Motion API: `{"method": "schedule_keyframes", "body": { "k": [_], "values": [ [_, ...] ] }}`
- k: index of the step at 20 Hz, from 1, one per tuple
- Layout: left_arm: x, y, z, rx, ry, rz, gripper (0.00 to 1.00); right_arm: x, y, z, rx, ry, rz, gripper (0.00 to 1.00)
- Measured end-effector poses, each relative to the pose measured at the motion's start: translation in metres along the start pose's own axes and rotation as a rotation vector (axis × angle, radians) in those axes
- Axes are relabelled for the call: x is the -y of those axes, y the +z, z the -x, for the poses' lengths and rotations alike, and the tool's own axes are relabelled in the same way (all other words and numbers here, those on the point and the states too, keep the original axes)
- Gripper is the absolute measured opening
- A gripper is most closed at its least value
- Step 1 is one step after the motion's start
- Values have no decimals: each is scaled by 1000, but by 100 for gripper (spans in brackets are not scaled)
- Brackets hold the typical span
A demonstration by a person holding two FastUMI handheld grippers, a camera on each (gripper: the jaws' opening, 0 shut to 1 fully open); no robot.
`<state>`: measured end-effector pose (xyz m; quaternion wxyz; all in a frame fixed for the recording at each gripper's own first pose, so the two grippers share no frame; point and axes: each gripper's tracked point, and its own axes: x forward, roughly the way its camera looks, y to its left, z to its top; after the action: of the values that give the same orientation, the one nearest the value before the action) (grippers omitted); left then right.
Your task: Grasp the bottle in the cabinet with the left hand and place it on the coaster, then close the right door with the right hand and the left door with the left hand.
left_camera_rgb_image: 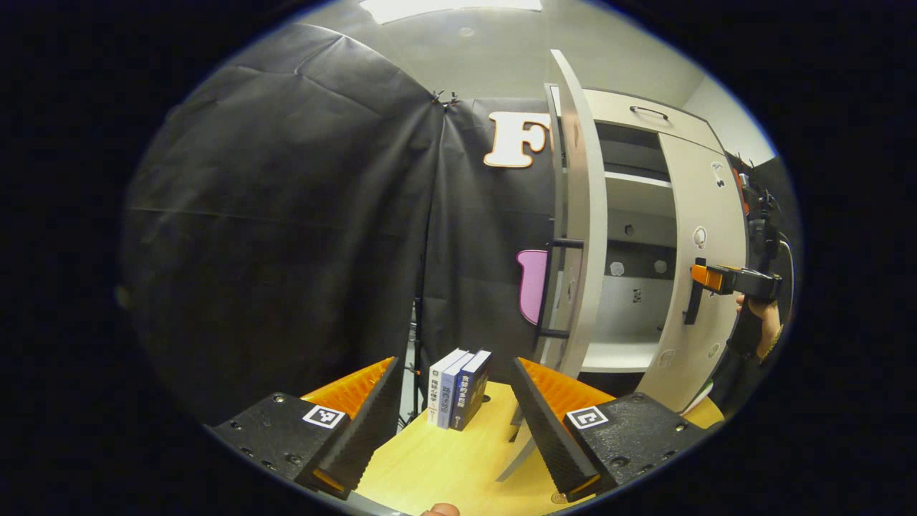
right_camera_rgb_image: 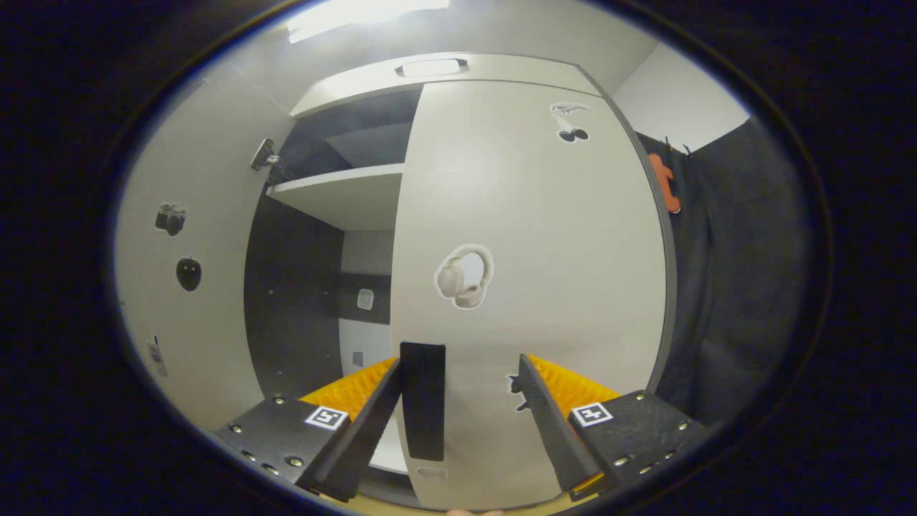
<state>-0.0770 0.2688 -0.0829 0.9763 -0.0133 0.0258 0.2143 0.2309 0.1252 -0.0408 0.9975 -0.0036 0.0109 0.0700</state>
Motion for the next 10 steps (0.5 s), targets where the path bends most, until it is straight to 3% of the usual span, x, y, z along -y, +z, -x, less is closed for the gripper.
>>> {"method": "schedule_keyframes", "body": {
  "k": [4,10],
  "values": [
    [19,12,-19,25,-65,-13,97,24,21,21,68,-50,62,98],
    [36,25,-39,48,-144,-41,94,52,2,43,6,-92,88,97]
  ]
}}
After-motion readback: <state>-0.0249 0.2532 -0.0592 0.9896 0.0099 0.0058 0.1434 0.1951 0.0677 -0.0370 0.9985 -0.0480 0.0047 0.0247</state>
